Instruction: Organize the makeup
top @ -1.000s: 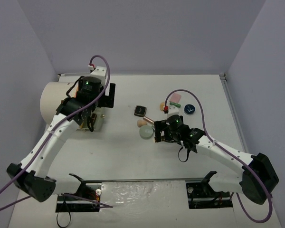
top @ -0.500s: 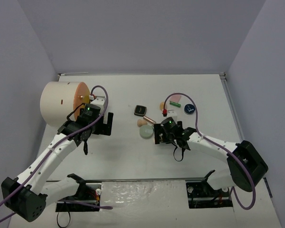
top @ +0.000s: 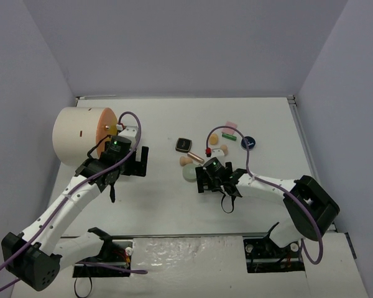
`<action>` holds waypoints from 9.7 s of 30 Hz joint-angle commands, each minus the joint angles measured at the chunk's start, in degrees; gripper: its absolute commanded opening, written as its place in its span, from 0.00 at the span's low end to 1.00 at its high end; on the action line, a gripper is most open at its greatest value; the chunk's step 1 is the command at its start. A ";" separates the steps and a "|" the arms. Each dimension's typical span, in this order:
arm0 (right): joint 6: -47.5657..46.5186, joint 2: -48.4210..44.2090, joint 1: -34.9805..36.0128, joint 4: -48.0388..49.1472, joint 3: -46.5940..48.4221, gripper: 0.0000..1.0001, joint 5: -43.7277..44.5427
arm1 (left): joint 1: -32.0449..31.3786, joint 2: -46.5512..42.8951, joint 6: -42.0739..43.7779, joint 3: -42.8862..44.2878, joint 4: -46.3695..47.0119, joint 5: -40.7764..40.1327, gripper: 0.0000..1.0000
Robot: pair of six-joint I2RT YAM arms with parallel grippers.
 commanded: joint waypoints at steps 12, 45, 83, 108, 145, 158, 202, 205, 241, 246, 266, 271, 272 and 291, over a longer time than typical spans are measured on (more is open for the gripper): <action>-0.03 5.12 0.64 3.69 3.46 0.92 6.05 | 0.47 -0.83 -0.38 1.57 2.46 0.94 0.97; -32.87 -16.74 13.12 16.30 12.57 0.24 -14.91 | -0.10 6.69 -15.06 21.57 -3.40 39.72 0.97; -36.03 -13.06 13.04 24.03 15.42 0.37 -17.73 | -0.86 9.10 -21.65 16.00 4.13 46.22 0.04; -29.96 -25.53 10.88 11.94 7.22 1.00 2.19 | 2.74 19.43 3.25 28.36 -10.18 -8.46 0.00; -19.99 -24.38 0.16 2.32 4.37 0.96 2.30 | 9.82 32.13 6.96 31.36 -1.48 -2.64 0.66; -20.02 -8.10 -5.49 0.26 9.43 0.61 -5.25 | 6.88 8.52 2.87 19.54 -0.06 9.69 0.89; -24.54 -1.77 -4.42 -5.68 14.45 0.03 -9.55 | 6.92 -3.91 -3.46 4.30 3.95 17.98 0.97; -25.90 -7.22 -1.03 -5.33 14.71 0.03 -9.77 | 6.50 -3.82 -8.20 5.81 4.64 23.85 0.97; -26.83 -21.87 6.96 23.40 8.20 0.00 -20.03 | -11.86 6.48 -31.13 12.01 22.25 22.98 0.47; -26.77 -21.43 6.96 23.81 7.89 0.07 -19.58 | -12.26 6.61 -30.94 12.28 22.82 22.21 0.17; -27.70 -25.88 6.62 15.43 5.10 1.00 -5.67 | -11.27 11.28 -7.62 23.93 0.58 -12.36 0.00; -27.71 -28.24 6.07 13.70 2.38 1.00 -3.21 | -3.29 18.67 -0.15 28.48 -3.20 -18.74 0.00; -27.71 -28.50 5.91 13.70 1.97 1.00 -3.18 | -1.65 20.21 0.45 29.00 -3.48 -18.79 0.00; -26.24 -28.65 3.91 10.82 0.37 1.00 0.27 | 9.27 49.10 5.07 43.86 -14.76 -20.86 0.17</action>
